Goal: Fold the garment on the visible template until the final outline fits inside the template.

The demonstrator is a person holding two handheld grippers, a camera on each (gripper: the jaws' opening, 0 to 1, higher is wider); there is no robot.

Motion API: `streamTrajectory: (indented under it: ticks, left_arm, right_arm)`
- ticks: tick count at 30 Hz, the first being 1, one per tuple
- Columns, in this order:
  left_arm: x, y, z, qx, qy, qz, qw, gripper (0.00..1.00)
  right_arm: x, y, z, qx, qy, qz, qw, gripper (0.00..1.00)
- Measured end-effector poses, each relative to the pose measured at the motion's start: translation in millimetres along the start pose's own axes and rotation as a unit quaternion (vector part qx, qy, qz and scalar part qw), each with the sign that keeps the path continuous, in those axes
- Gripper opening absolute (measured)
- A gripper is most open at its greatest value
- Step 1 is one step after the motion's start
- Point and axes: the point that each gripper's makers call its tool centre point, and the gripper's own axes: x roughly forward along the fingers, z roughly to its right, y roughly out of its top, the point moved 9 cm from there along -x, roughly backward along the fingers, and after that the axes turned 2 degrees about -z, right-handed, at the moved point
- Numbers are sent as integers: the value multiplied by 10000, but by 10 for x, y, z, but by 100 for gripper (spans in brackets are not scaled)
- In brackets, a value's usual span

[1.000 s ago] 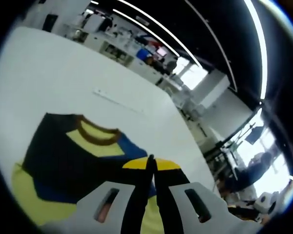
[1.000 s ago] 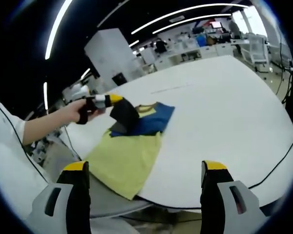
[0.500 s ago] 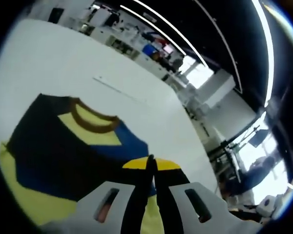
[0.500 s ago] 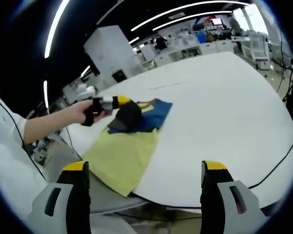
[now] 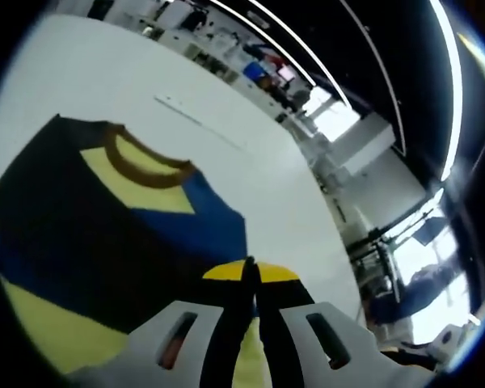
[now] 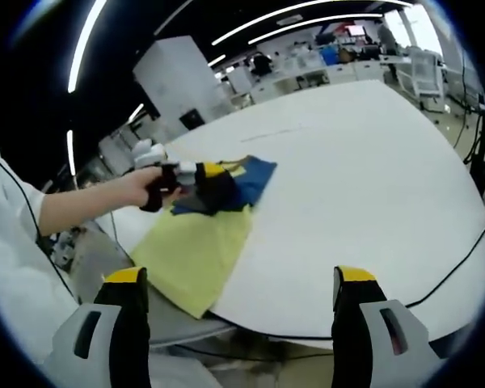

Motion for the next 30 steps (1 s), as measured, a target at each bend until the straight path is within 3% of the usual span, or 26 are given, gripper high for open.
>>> streamTrajectory:
  ticks: [14, 30]
  left_arm:
    - [251, -180, 42, -227, -16, -194, 9996, 0]
    - [393, -343, -8, -107, 114, -408, 9990, 1]
  right_arm:
    - [-51, -37, -4, 9, -100, -84, 9999, 94]
    - [-66, -51, 3, -21, -103, -145, 9998, 94]
